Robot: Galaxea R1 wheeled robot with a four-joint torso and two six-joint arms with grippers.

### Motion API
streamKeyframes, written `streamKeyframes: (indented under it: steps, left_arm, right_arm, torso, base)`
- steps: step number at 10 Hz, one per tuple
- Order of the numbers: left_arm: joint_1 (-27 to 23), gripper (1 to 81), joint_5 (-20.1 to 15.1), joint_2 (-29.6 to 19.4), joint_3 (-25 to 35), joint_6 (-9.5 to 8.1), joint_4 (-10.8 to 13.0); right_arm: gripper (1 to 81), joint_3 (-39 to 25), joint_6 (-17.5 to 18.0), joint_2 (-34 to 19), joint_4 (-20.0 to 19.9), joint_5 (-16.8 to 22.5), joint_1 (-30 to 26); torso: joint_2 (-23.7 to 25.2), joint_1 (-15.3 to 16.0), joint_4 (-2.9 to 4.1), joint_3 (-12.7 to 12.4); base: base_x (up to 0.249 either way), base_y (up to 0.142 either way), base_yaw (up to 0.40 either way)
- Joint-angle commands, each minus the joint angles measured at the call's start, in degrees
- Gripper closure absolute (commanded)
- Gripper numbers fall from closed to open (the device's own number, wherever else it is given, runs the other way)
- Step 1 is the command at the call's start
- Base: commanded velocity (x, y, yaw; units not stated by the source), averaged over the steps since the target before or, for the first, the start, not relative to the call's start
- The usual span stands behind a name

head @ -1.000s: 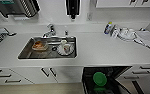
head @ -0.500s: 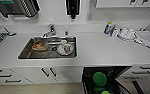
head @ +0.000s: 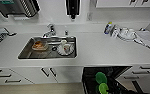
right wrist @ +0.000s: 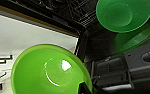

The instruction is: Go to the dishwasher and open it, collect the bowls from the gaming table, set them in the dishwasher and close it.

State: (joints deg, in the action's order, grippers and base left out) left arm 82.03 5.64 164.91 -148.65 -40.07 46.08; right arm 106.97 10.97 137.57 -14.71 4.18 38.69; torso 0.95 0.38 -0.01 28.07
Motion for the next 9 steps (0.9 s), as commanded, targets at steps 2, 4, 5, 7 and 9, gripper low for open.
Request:
streamKeyframes:
  steps: [2,4,5,7,9]
  left_arm:
    - [0.9,1.0,-3.19,-0.55,-0.06,0.34,0.24]
    - [1.33,1.0,-3.27,-0.46,-0.06,0.34,0.15]
    - [1.34,1.0,-3.18,-0.46,-0.06,0.34,0.06]
    - [1.51,1.0,-3.18,-0.46,-0.06,0.34,-0.11]
    - [1.51,1.0,-3.27,-0.46,-0.06,0.34,-0.2]
  right_arm:
    - [81.1,5.42,-0.07,-0.35,-3.47,5.48,-12.36]
    - [81.1,7.87,-0.07,1.4,-4.61,6.97,-16.49]
    - [81.1,8.86,-0.07,2.21,-5.15,7.42,-18.42]
    - [81.1,10.87,-0.07,3.7,-5.85,8.3,-20.79]
    - [81.1,12.37,-0.07,4.76,-6.29,8.3,-22.46]
  torso:
    - [0.0,0.0,0.0,0.0]
    - [0.0,0.0,0.0,0.0]
    - [0.0,0.0,0.0,0.0]
    - [0.0,0.0,0.0,0.0]
    - [0.0,0.0,0.0,0.0]
  base:
    - [0.0,0.0,0.0]
    - [0.0,0.0,0.0]
    - [0.0,0.0,0.0]
    - [0.0,0.0,0.0]
    - [0.0,0.0,0.0]
